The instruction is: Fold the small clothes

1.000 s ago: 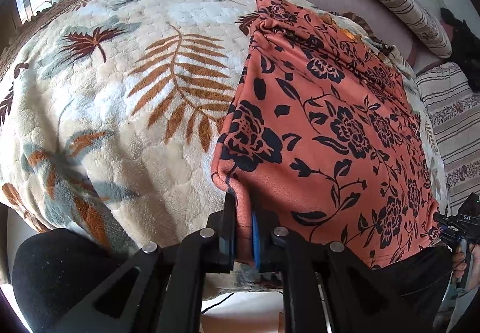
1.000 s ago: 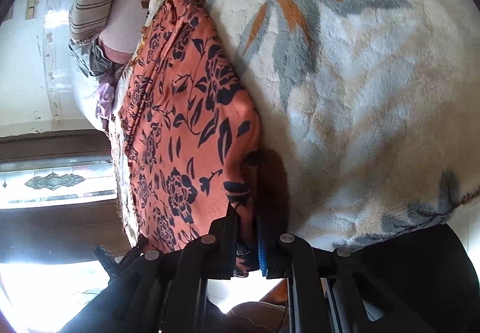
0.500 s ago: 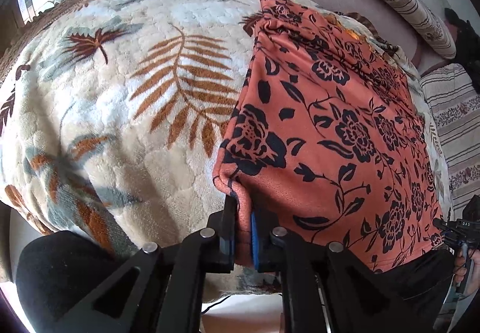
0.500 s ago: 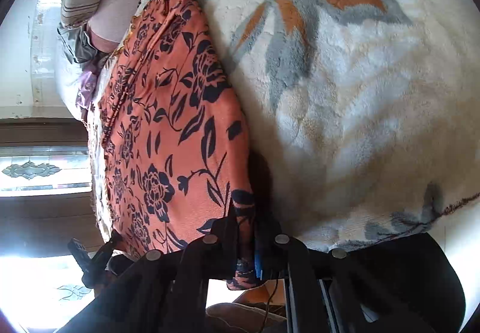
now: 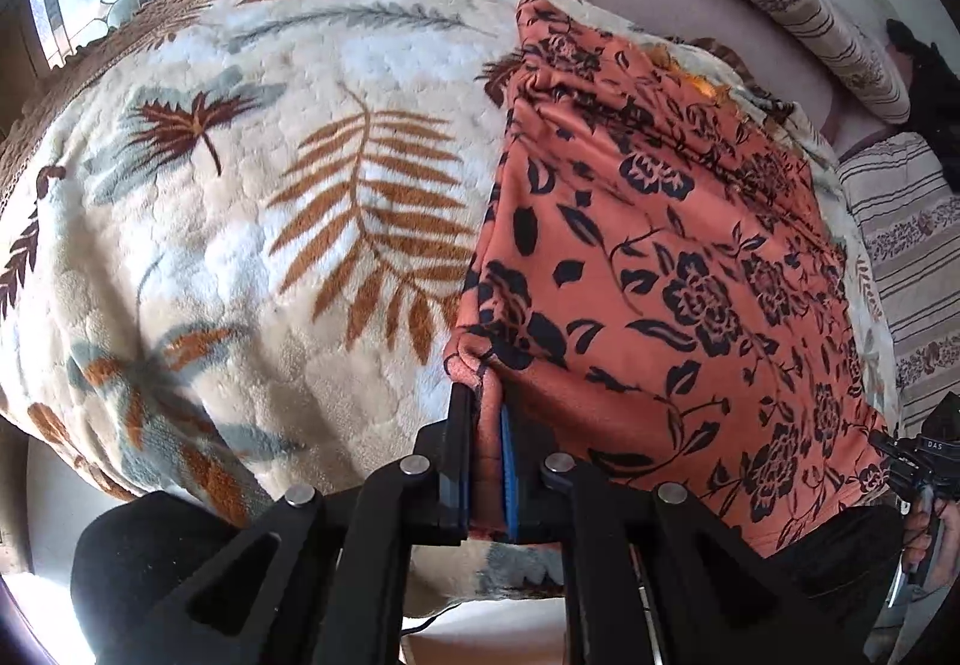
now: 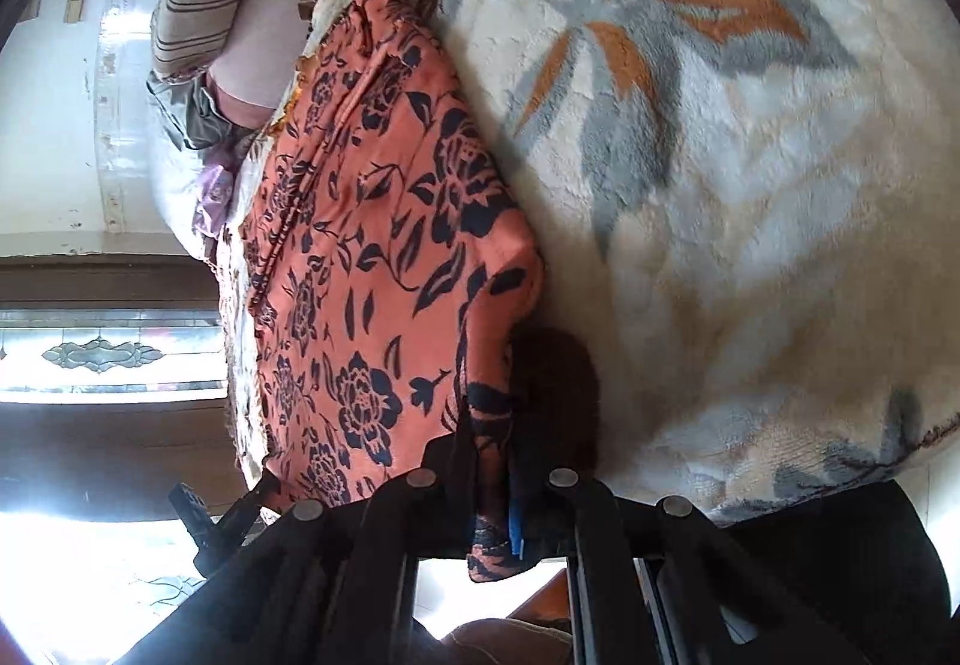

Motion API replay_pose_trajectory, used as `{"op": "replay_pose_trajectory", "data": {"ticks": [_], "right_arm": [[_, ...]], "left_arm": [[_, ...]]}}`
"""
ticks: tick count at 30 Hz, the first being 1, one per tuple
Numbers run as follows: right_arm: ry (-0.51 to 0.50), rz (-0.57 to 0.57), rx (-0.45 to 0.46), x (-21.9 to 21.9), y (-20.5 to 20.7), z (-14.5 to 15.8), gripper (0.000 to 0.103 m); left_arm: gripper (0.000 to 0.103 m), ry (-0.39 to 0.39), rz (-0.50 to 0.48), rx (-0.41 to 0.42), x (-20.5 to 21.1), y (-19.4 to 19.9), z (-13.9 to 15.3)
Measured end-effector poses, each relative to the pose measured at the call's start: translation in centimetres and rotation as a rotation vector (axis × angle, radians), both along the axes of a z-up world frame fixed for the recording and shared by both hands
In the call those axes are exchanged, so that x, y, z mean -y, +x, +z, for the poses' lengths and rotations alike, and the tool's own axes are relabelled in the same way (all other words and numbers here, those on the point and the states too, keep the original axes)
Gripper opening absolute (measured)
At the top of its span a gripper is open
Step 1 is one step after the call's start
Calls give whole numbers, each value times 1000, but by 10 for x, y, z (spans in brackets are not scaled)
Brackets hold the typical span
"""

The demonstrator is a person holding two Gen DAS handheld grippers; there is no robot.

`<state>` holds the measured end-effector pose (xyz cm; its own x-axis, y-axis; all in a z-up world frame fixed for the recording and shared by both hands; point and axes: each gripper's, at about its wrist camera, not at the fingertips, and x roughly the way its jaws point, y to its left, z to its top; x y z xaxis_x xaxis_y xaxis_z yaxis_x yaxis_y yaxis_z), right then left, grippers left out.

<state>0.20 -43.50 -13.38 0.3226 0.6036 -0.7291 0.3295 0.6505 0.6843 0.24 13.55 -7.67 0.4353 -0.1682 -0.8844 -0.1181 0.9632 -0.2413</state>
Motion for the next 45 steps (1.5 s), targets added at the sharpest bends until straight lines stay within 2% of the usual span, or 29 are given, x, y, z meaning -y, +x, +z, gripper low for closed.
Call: {"op": "replay_pose_trajectory", "data": {"ticks": [5, 8, 10, 13, 14, 16, 17, 18, 19, 21, 22, 23, 25, 27, 28, 30, 33, 34, 35, 36, 39, 40, 41, 42, 43, 44, 45], "right_arm": [[68, -8, 93, 0, 19, 26, 8], [133, -14, 156, 1, 49, 43, 8], [168, -36, 209, 8, 81, 58, 8], [174, -68, 286, 18, 146, 79, 8], [183, -80, 304, 21, 169, 84, 8], [189, -99, 320, 22, 215, 84, 8], [165, -89, 321, 20, 236, 80, 8], [156, -93, 311, 20, 251, 74, 8], [162, -106, 283, 19, 260, 64, 8], [162, -111, 265, 17, 262, 49, 8], [153, -105, 266, 17, 259, 44, 8], [151, -108, 262, 17, 254, 40, 8], [159, -121, 243, 20, 245, 32, 8], [133, -112, 236, 25, 237, 33, 8], [125, -101, 234, 24, 236, 33, 8], [99, -79, 231, 21, 234, 37, 8], [100, -81, 225, 16, 229, 40, 8], [92, -80, 222, 14, 227, 41, 8], [88, -78, 221, 12, 225, 42, 8], [82, -75, 220, 10, 225, 44, 8], [61, -70, 223, 8, 220, 48, 8], [60, -73, 220, 8, 219, 48, 8], [55, -73, 213, 8, 219, 47, 8], [45, -70, 208, 7, 218, 47, 8], [36, -67, 203, 7, 217, 47, 8], [31, -64, 199, 7, 217, 47, 8], [26, -62, 200, 7, 216, 47, 8]], "left_arm": [[8, -10, -18, 102, 3, 21, 40], [8, 12, -25, 175, 5, 53, 67], [8, 45, -5, 231, 1, 86, 87], [8, 15, 35, 292, -9, 147, 106], [8, 27, 50, 304, -11, 169, 107], [8, 73, 73, 298, -13, 209, 101], [8, 62, 86, 273, -15, 220, 96], [8, 18, 95, 257, -18, 223, 91], [8, -17, 99, 261, -20, 217, 86], [10, -23, 110, 261, -20, 188, 73], [18, -16, 102, 223, -17, 172, 64], [21, -27, 99, 190, -17, 153, 53], [22, -69, 97, 137, -12, 109, 35], [33, -149, 105, 77, -8, 69, 17], [43, -198, 111, 41, -4, 54, 9], [45, -280, 86, 12, 9, 33, -2], [45, -341, 26, 41, 34, 23, 2], [52, -363, 10, 76, 42, 23, 5], [66, -366, 6, 106, 49, 23, 7], [70, -348, 9, 105, 56, 28, 7], [71, -342, -15, 114, 74, 42, -3], [64, -328, -4, 87, 76, 49, -11], [47, -331, 0, 59, 78, 55, -19], [37, -341, 19, 24, 74, 60, -30], [13, -344, 49, -15, 71, 63, -38], [5, -345, 61, -29, 67, 64, -41], [5, -342, 56, -8, 65, 62, -37]]}}
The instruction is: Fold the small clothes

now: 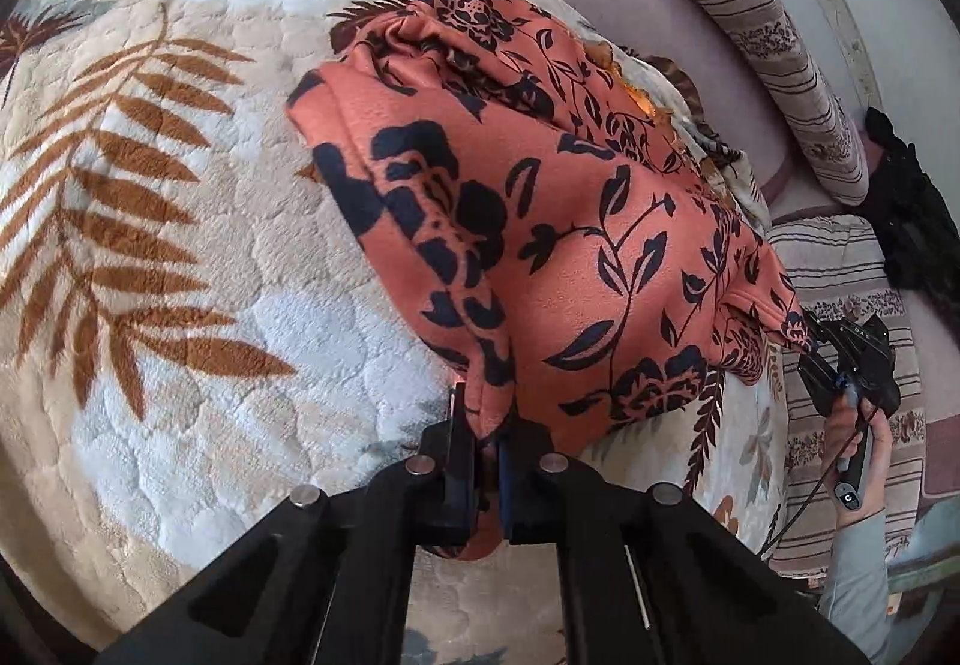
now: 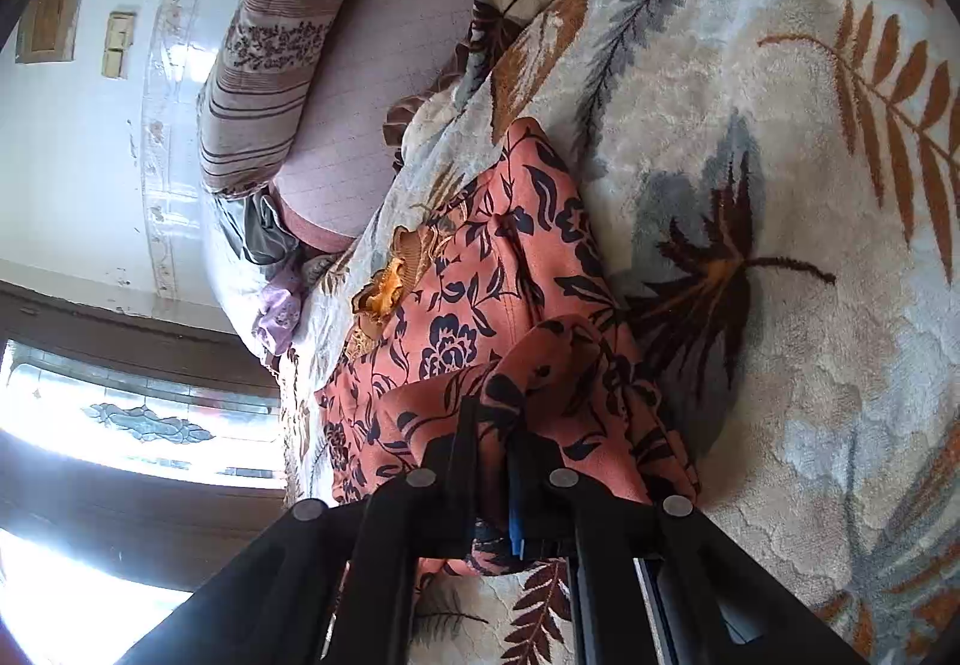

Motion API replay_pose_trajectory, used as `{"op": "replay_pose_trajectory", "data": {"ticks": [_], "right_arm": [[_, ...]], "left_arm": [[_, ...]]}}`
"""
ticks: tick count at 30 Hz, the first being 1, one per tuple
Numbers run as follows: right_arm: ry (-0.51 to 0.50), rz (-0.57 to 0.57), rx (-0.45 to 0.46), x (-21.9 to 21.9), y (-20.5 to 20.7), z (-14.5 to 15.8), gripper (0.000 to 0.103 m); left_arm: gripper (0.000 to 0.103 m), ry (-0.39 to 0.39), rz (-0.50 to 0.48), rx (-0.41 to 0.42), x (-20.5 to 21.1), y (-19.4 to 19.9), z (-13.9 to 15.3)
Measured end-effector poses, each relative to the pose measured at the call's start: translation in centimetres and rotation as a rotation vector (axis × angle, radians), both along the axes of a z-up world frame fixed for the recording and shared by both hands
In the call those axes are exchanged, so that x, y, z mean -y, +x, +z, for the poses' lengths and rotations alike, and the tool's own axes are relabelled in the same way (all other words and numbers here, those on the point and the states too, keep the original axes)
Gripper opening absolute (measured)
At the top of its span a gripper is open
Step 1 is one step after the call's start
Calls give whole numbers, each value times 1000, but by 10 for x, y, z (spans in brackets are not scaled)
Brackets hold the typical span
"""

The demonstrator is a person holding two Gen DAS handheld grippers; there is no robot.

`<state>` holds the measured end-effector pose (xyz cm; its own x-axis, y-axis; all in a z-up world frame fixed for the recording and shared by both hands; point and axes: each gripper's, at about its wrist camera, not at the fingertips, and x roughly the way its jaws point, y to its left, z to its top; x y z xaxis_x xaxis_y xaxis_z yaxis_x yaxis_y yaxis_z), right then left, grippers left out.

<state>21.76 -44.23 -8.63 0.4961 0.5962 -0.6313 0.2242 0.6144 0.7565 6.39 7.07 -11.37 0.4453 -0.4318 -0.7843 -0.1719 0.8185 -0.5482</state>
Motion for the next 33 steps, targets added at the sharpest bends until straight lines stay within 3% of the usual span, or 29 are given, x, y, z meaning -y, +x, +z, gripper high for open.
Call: {"op": "replay_pose_trajectory", "data": {"ticks": [2, 7, 10, 13, 15, 17, 18, 19, 21, 22, 24, 26, 28, 30, 33], "right_arm": [[-11, 1, 15, 1, -4, 4, 8], [-22, 17, 89, 5, -14, 25, 8], [-9, 8, 131, 12, -13, 37, 8], [7, -13, 160, 19, 8, 46, 8], [15, -25, 169, 21, 35, 48, 8], [78, -50, 135, 24, 71, 30, 11], [93, -48, 114, 25, 90, 15, 15], [70, -57, 61, 25, 106, -4, 19], [3, -108, -60, 26, 115, -37, 56], [-1, -130, -67, 27, 110, -46, 61], [38, -174, -5, 29, 88, -46, 66], [-30, -169, 37, 26, 60, -33, 69], [-109, -140, 54, 20, 33, -24, 69], [-114, -114, 55, 14, 6, -22, 69], [-149, -36, 38, -2, -10, -28, 69]], "left_arm": [[4, 28, -16, 63, -5, -5, 19], [4, 14, -6, 224, -36, 6, 85], [4, 1, -16, 297, -48, 46, 121], [4, 3, -16, 341, -54, 105, 139], [5, 6, 12, 327, -58, 153, 135], [8, 48, 78, 289, -64, 205, 114], [9, 73, 104, 213, -67, 231, 93], [23, 102, 119, 116, -70, 251, 69], [26, 141, 150, 11, -81, 268, 36], [27, 149, 161, -7, -87, 267, 31], [41, 84, 217, 42, -105, 245, 35], [57, 95, 248, 104, -118, 213, 50], [63, 100, 252, 152, -124, 176, 60], [64, 71, 222, 175, -122, 140, 59], [65, 91, 132, 174, -97, 116, 46]]}}
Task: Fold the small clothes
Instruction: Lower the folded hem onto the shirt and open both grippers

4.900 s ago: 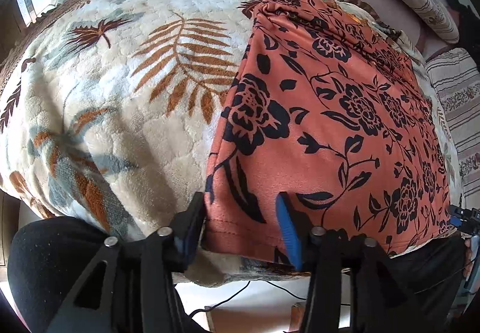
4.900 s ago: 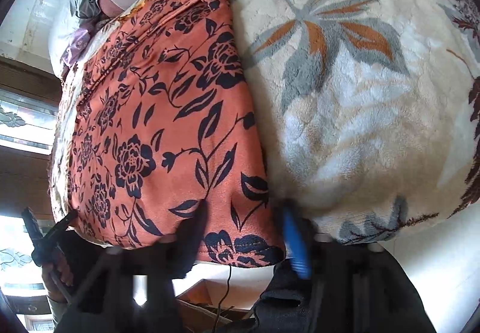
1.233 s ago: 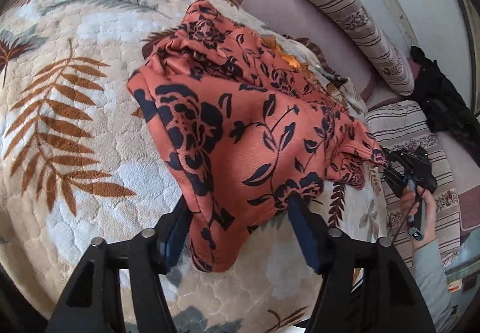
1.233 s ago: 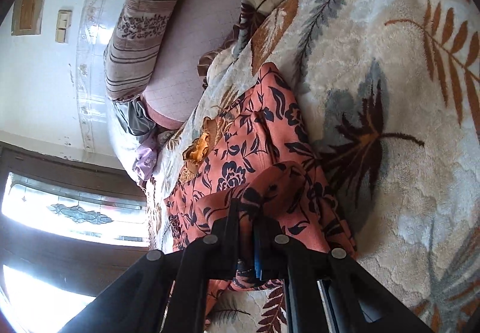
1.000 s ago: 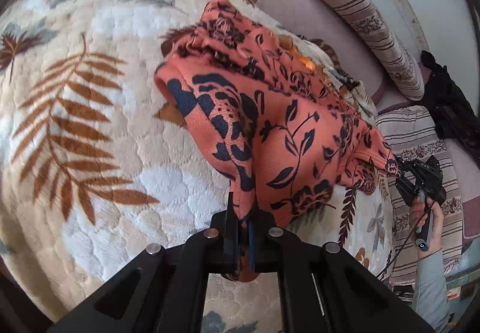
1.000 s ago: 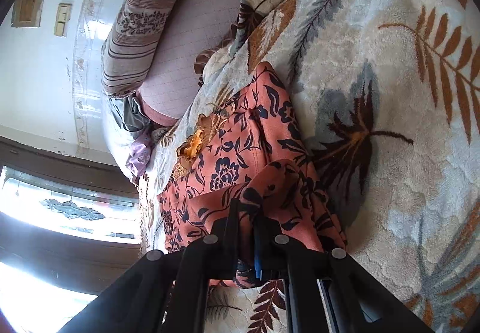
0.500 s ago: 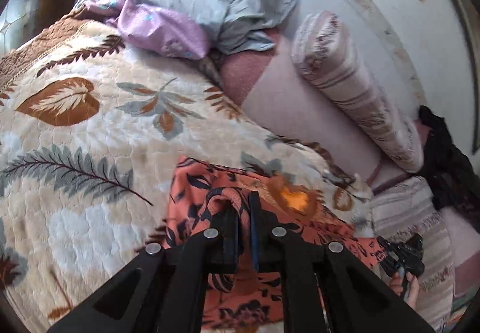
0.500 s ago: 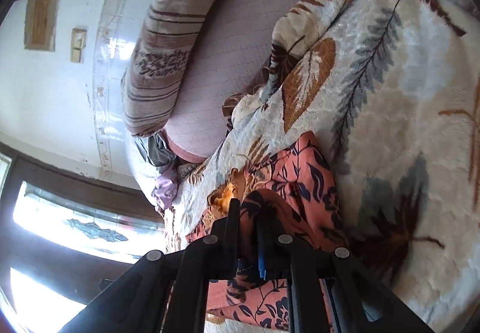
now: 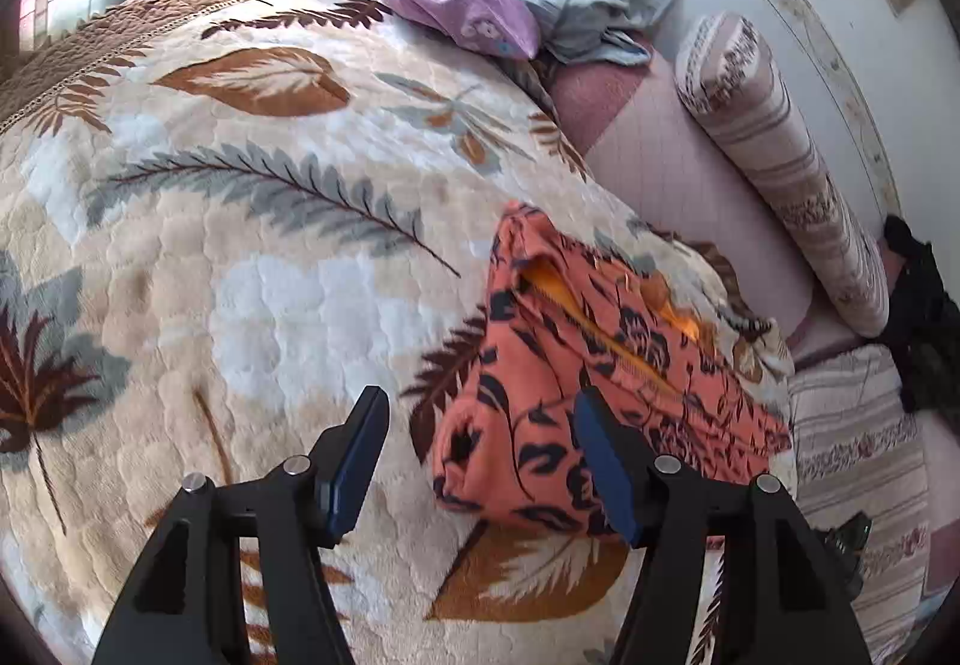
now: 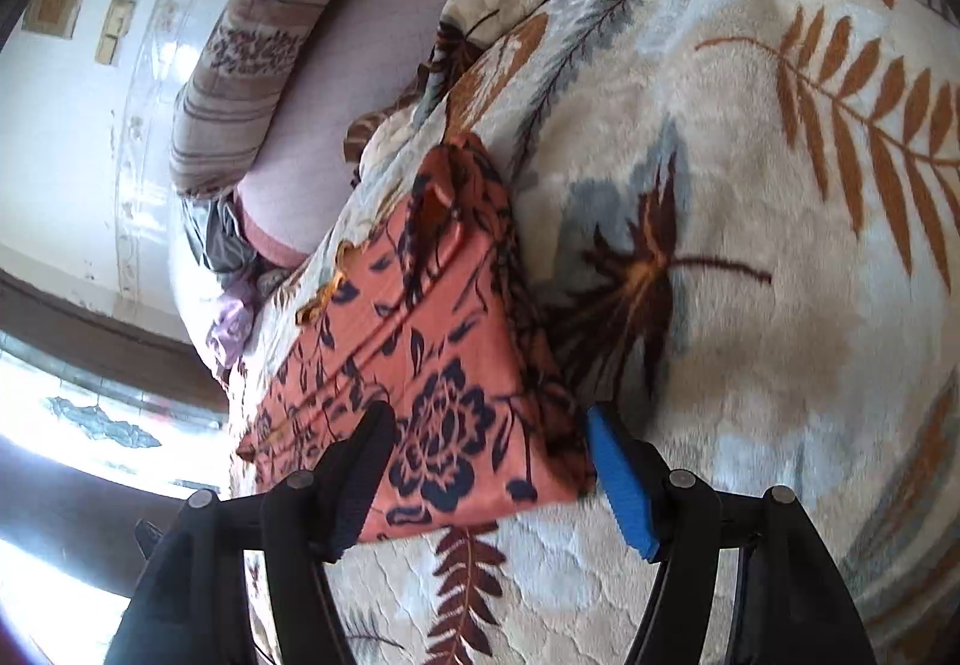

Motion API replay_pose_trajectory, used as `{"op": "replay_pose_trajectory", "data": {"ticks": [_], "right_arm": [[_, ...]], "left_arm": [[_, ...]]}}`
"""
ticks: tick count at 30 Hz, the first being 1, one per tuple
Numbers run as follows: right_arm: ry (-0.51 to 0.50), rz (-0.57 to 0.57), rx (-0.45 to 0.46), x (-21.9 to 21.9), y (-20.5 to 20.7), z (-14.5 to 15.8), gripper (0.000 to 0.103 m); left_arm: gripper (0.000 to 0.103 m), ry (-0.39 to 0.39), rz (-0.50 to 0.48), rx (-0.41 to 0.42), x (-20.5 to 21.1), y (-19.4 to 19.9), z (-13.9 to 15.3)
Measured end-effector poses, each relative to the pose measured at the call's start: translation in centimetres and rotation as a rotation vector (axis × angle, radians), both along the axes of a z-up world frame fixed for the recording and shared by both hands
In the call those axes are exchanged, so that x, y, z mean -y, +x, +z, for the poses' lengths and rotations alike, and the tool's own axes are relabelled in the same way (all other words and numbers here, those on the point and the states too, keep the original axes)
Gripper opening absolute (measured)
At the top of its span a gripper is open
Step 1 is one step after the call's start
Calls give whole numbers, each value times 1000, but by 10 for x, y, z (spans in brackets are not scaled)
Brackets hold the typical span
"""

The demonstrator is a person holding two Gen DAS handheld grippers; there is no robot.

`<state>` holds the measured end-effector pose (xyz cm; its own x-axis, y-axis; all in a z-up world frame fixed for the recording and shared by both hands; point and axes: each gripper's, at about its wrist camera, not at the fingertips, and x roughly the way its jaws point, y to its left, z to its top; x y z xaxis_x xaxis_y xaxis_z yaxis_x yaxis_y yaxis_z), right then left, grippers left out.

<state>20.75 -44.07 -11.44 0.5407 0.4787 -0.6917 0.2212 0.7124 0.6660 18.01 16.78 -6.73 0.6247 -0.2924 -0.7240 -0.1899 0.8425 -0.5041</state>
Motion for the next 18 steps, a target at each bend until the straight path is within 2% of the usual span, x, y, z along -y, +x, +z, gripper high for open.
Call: {"op": "replay_pose_trajectory", "data": {"ticks": [4, 6, 7, 8, 9, 10, 11, 14, 18], "right_arm": [[-92, 60, -13, -16, 24, -7, 70], [-89, 88, -17, -21, 44, -12, 70], [-76, 113, -50, -26, 53, -18, 70], [-111, 135, -77, -33, 58, -22, 68], [-157, 161, -93, -39, 61, -21, 54], [-160, 184, -108, -43, 62, -19, 32], [-122, 201, -125, -44, 63, -18, 23], [-130, 177, -102, -48, 53, 5, 21], [-134, 180, -31, -53, 19, 56, 19]], "left_arm": [[65, 86, -102, -54, 40, 30, -30], [66, 148, -81, -110, 52, 46, -46], [67, 183, -81, -93, 58, 50, -47], [60, 230, -95, -93, 64, 54, -45], [44, 250, -137, -107, 71, 60, -44], [22, 224, -168, -123, 74, 65, -42], [19, 242, -157, -141, 76, 68, -35], [17, 253, -144, -111, 77, 62, -7], [17, 210, -166, -17, 69, 11, 48]]}}
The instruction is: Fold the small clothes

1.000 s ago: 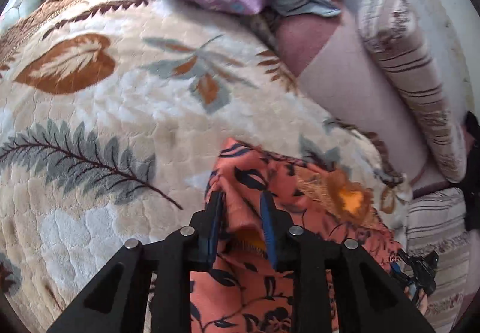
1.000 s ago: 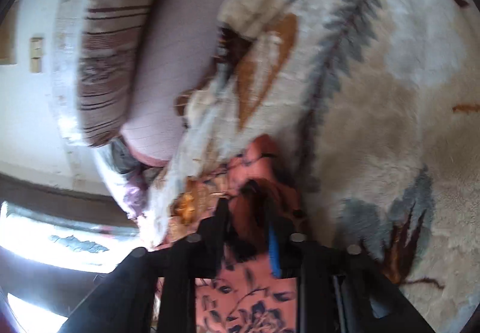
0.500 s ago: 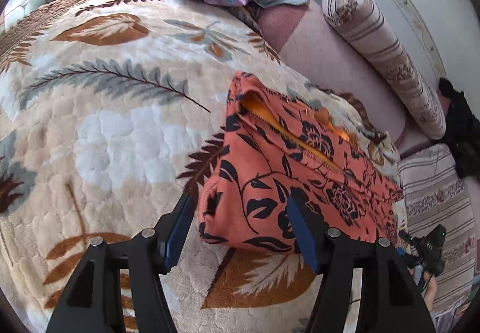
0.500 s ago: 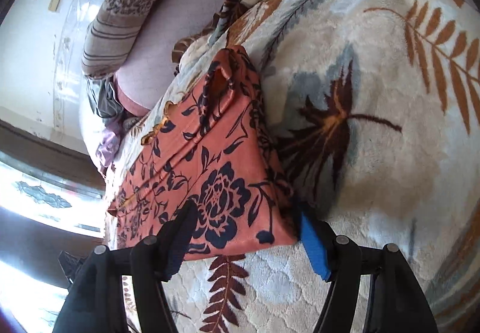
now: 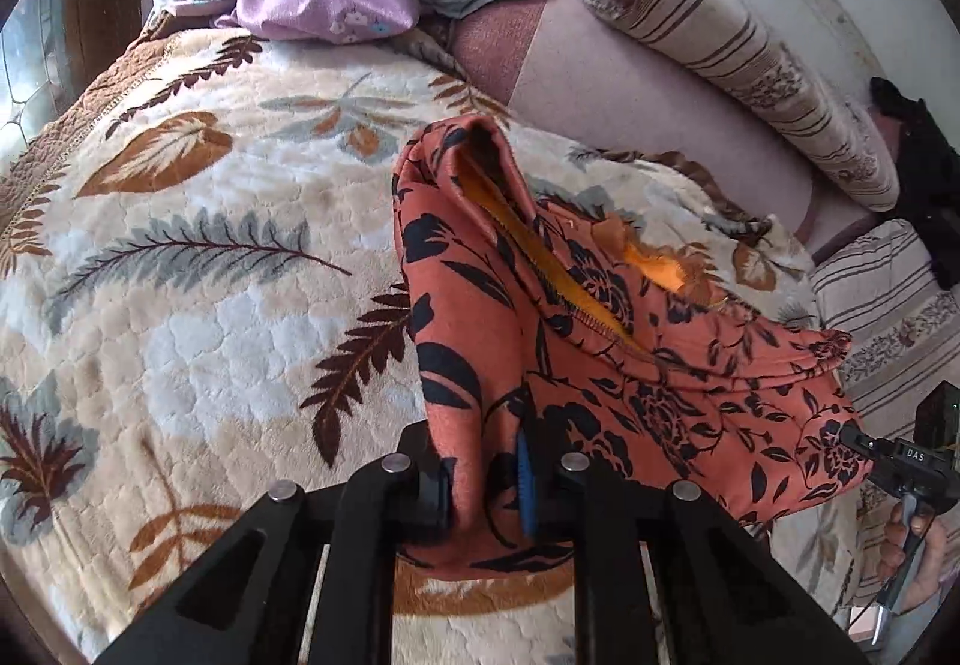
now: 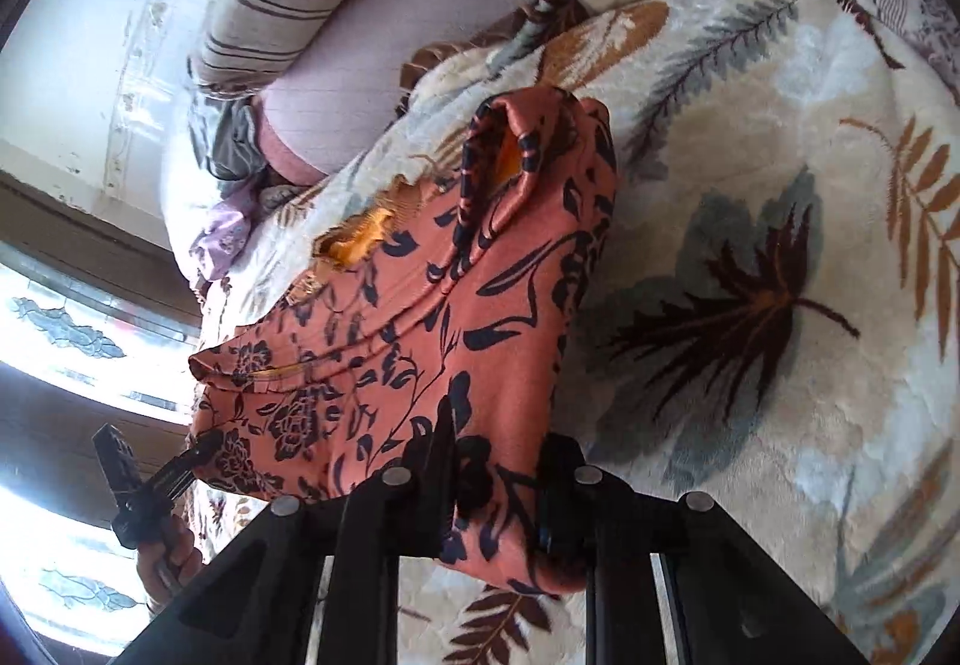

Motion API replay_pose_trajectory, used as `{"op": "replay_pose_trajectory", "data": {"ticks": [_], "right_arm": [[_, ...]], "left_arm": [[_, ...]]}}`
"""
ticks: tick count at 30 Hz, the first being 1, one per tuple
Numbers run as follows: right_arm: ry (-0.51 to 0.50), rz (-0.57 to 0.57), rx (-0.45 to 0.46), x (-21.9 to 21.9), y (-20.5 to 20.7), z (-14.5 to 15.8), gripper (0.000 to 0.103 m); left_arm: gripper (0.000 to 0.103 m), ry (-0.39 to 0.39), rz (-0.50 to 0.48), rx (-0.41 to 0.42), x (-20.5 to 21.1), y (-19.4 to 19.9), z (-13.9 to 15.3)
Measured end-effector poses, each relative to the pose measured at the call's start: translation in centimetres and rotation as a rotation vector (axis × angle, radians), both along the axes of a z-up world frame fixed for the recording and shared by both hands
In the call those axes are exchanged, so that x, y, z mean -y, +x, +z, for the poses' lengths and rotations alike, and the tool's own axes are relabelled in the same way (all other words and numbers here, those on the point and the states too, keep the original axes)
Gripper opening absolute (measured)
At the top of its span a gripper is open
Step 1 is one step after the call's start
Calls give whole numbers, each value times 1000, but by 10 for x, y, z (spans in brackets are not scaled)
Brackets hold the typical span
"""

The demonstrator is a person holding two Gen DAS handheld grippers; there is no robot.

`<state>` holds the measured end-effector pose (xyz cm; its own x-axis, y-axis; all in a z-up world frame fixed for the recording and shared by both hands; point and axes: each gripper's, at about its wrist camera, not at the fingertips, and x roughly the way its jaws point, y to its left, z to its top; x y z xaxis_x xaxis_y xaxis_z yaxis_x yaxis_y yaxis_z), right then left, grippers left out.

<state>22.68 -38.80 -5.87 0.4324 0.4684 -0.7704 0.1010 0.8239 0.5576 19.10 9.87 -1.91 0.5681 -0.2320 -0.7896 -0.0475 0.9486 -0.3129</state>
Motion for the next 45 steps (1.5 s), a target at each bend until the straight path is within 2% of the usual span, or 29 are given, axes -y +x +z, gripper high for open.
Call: {"op": "replay_pose_trajectory", "data": {"ticks": [2, 3, 5, 6, 8, 10, 13, 16, 17, 19, 20, 21, 25, 28, 30, 32, 34, 36, 37, 38, 39, 43, 45], "right_arm": [[-9, 6, 17, 5, -32, 20, 18], [-10, 11, 14, 9, -53, 25, 18], [-13, 9, -20, 20, -95, 18, 18], [-31, -3, -57, 26, -116, 6, 21], [-62, -13, -126, 38, -152, -28, 21], [-101, -74, -194, 54, -179, -51, 21], [-96, -92, -88, 57, -194, -33, 21], [-145, -41, 48, 42, -174, 2, 28], [-121, -26, 48, 38, -162, 6, 36], [-25, -14, 25, 32, -138, 3, 43], [16, -1, 18, 28, -127, 1, 52], [36, 4, 6, 20, -115, -5, 56], [57, 136, -100, -26, -77, -33, 56], [12, 274, -152, -53, -53, -41, 56], [-7, 314, -161, -59, -29, -42, 56], [-28, 280, -141, -53, 5, -41, 56], [-21, 147, -89, -32, 39, -35, 56], [66, -35, 9, -4, 52, -26, 56], [120, -98, 23, 3, 51, -25, 56], [158, -121, 24, 4, 46, -26, 56], [155, -103, 36, -1, 40, -23, 57], [-32, 7, 113, -27, -4, -4, 58], [-53, 9, 171, -27, -24, 7, 58]], "left_arm": [[18, 12, -18, 29, -5, -44, 13], [18, 19, -20, 17, -7, -67, 10], [22, 22, -55, -55, -9, -102, -18], [25, 38, -63, -103, -9, -116, -40], [30, 151, -35, -181, -15, -132, -81], [35, 102, -14, -103, -26, -146, -75], [38, 84, 61, -51, -40, -143, -52], [40, 89, 57, -18, -41, -127, -39], [41, 88, 50, -28, -39, -121, -39], [41, 65, 38, -59, -37, -115, -43], [41, 52, 25, -64, -34, -115, -42], [41, 52, 4, -66, -29, -116, -42], [41, 138, -90, -102, -9, -103, -46], [41, 202, -145, -139, -6, -70, -51], [41, 231, -148, -156, -10, -35, -56], [41, 219, -74, -166, -23, 3, -58], [41, 159, 66, -98, -44, 30, -46], [42, 120, 253, -45, -66, 35, -31], [48, 51, 278, -36, -75, 35, -27], [50, -12, 272, -27, -79, 31, -25], [50, -29, 259, -23, -81, 26, -23], [51, 56, 185, -1, -69, -11, -22], [51, 63, 154, -6, -65, -29, -26]]}}
